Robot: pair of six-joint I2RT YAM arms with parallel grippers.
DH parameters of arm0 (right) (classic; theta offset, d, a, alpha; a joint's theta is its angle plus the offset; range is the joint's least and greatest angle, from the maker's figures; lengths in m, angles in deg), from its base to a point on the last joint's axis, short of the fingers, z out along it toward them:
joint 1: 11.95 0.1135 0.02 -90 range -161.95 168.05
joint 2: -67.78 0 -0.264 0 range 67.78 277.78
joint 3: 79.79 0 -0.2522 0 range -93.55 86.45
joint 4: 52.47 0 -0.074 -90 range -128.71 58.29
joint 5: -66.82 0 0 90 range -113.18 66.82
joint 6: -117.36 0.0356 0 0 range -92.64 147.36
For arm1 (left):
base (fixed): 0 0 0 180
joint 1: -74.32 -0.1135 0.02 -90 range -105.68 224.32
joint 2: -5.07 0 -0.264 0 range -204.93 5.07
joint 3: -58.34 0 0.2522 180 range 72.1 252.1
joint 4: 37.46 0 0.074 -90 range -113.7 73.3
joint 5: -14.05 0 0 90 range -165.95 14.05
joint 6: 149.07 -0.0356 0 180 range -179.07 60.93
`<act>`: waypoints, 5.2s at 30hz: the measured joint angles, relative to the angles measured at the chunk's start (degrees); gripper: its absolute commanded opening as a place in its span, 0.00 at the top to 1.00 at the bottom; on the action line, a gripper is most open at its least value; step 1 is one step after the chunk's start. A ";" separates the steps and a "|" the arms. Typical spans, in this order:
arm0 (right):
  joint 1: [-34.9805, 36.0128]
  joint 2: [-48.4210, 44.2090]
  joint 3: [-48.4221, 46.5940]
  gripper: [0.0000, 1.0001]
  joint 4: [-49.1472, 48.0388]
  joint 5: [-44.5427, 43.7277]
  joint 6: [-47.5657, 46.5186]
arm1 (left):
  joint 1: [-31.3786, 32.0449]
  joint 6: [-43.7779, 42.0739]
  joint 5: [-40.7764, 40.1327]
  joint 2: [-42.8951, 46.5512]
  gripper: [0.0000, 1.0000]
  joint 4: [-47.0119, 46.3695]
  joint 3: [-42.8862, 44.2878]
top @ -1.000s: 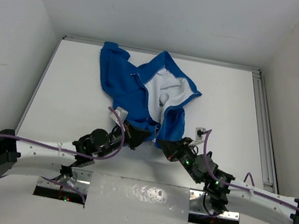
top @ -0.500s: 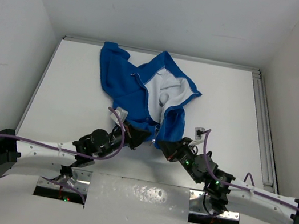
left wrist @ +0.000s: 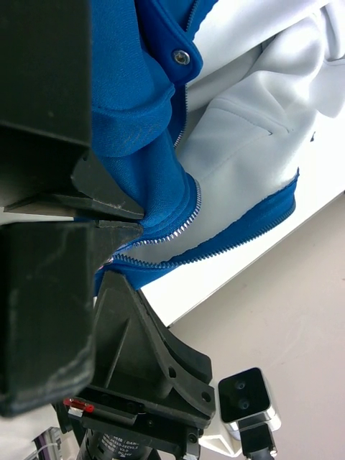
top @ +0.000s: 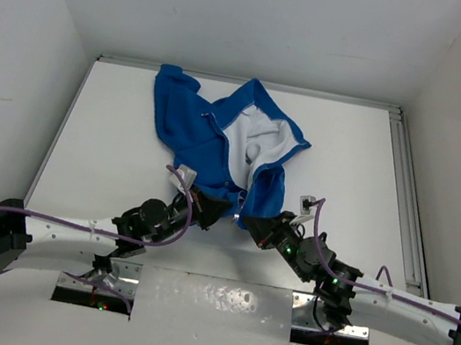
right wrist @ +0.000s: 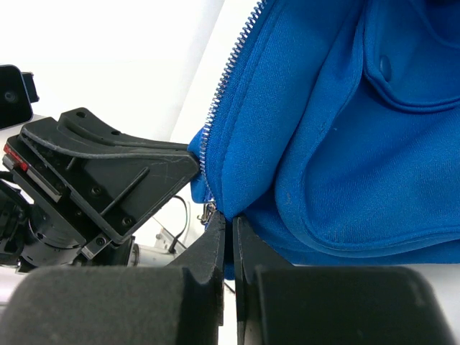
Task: Zip up the jacket
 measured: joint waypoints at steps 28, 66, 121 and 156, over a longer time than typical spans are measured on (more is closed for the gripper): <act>0.00 -0.76 0.00 1.00 -0.04 -0.09 0.02 | 0.74 -0.83 -0.31 0.04 1.00 0.00 0.00; 0.00 -0.02 -0.57 1.00 0.15 -0.28 0.02 | 1.62 -1.25 -2.21 2.19 1.00 0.85 -0.31; 0.07 8.57 -10.86 1.00 14.08 -2.54 0.17 | 3.89 2.54 4.20 5.29 1.00 13.66 -1.11; 1.68 3.82 0.48 0.98 21.84 21.51 10.88 | 4.22 5.33 18.99 -3.69 1.00 21.70 -4.39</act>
